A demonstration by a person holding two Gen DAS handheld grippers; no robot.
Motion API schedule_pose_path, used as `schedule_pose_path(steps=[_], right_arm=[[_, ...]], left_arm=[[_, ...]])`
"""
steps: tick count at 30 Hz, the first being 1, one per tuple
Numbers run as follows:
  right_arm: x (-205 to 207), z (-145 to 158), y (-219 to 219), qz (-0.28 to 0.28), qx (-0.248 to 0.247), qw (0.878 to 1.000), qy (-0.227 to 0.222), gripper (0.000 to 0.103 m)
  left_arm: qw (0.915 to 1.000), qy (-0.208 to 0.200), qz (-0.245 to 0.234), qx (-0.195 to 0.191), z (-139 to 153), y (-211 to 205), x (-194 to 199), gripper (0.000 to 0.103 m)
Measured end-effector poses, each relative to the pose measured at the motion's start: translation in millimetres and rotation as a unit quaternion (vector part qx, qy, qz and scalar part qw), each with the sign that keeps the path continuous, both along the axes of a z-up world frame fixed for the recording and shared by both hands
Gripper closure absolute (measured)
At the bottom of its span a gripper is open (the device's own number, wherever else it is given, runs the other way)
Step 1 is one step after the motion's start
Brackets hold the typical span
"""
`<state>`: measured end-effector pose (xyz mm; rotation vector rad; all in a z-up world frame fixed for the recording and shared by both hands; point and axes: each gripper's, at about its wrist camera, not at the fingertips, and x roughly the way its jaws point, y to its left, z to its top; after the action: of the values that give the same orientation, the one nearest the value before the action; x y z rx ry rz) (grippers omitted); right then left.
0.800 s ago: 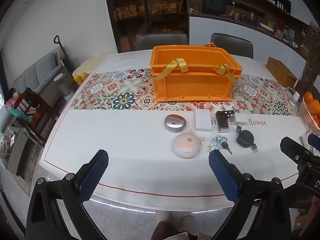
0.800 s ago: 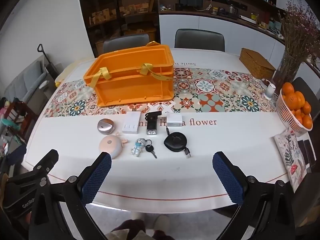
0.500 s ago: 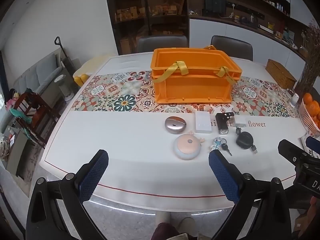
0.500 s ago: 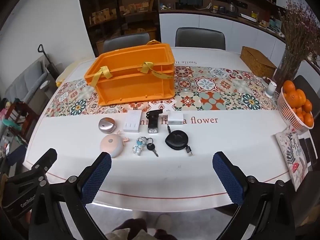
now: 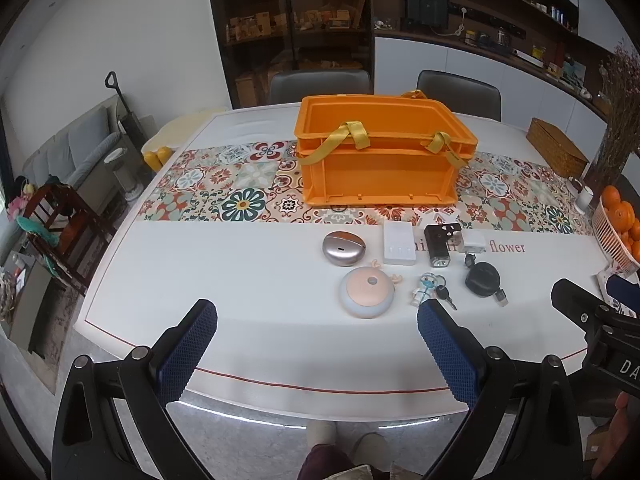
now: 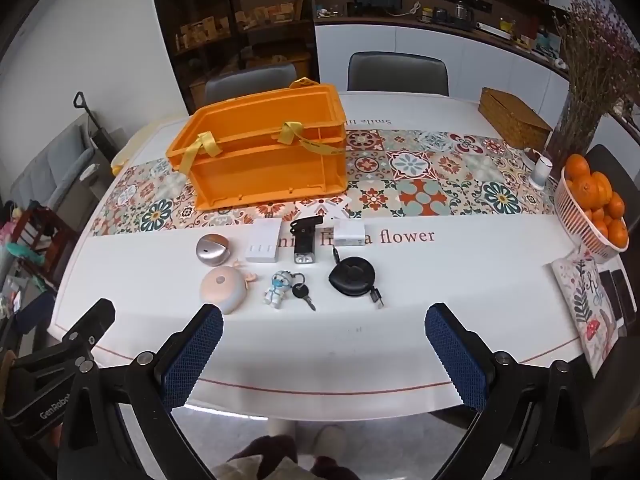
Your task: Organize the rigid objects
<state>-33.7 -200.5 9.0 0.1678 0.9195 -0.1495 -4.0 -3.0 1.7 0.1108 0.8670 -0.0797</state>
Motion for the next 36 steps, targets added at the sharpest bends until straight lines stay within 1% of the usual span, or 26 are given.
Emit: schedule_pose_path(steps=[36], right_arm=[[4.2, -0.4, -0.6, 0.001, 0.0, 1.0, 0.003, 0.001]], left_arm=[[0.9999, 0.013, -0.008, -0.002, -3.1, -3.5, 1.7, 0.001]])
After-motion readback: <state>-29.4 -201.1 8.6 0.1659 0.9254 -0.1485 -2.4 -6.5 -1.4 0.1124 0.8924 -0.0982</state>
